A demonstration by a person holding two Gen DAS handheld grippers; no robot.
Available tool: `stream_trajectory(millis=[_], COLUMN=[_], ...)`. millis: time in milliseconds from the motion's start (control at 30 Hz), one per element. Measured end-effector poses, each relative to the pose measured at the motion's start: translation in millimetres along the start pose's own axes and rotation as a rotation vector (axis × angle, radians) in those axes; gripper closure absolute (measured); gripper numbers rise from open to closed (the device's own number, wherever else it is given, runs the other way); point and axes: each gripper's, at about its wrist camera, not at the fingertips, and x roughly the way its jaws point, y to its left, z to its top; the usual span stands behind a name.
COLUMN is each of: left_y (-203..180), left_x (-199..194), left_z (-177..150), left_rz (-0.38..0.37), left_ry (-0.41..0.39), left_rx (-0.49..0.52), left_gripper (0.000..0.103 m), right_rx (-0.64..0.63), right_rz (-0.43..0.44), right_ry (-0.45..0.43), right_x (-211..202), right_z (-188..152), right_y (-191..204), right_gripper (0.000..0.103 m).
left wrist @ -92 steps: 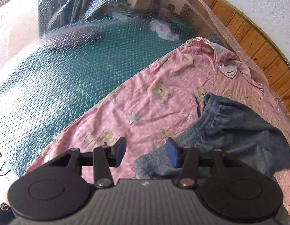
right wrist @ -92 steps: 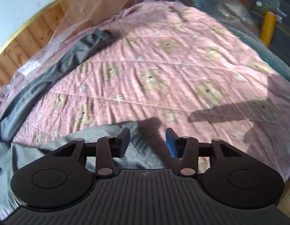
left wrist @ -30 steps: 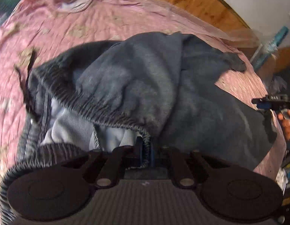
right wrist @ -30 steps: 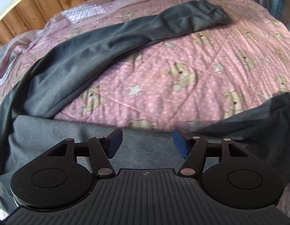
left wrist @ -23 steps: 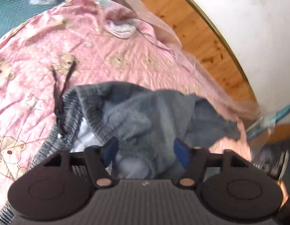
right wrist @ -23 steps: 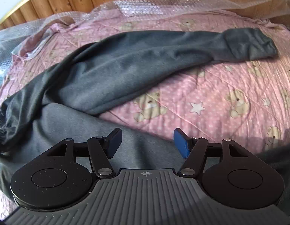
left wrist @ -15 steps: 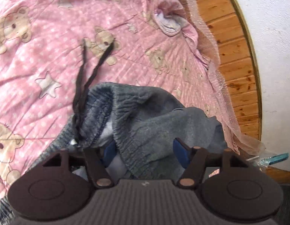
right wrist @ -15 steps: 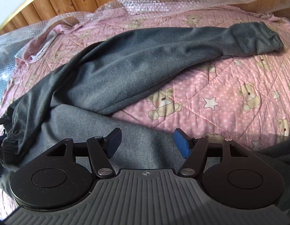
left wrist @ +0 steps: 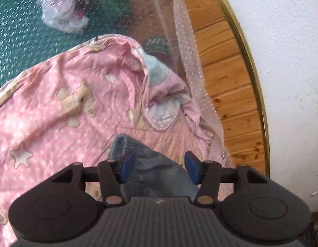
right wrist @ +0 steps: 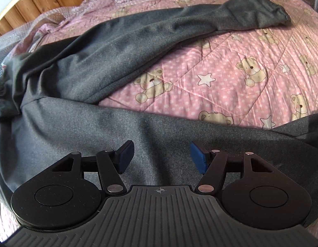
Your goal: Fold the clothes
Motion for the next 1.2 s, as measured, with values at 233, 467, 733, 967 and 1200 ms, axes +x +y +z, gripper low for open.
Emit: stream_trajectory(millis=[233,467,733,967,1200], left_y=[0.3,-24.7,-28.4,-33.0,-49.7], left_x=[33.9,74.2,80.8,24.9,7.3], left_z=[-34.8,-10.3,-11.2,-2.4,-5.1], left_rz=[0.133,0.214,0.218,0.119,0.213], left_ry=[0.113,0.045,0.058,-0.212,-0.271], left_rx=[0.124,0.204,0.299,0.149,0.162], left_gripper=[0.04,0.035,0.097,0.098,0.097], right_rx=[0.081,0.006,0.054,0.049,0.077], right_rz=[-0.025,-0.023,-0.113,-0.262,-0.264], right_ry=[0.056,0.032,-0.102,-0.238,-0.247], right_x=[15.4,4.2,-26.2,-15.6,56.9], right_z=[-22.5,-3.8,85.1,184.8,279.6], right_y=[-19.9,-12.6,-84.3,-185.2,-256.0], right_gripper=[0.037,0.037,0.033,0.024,0.023])
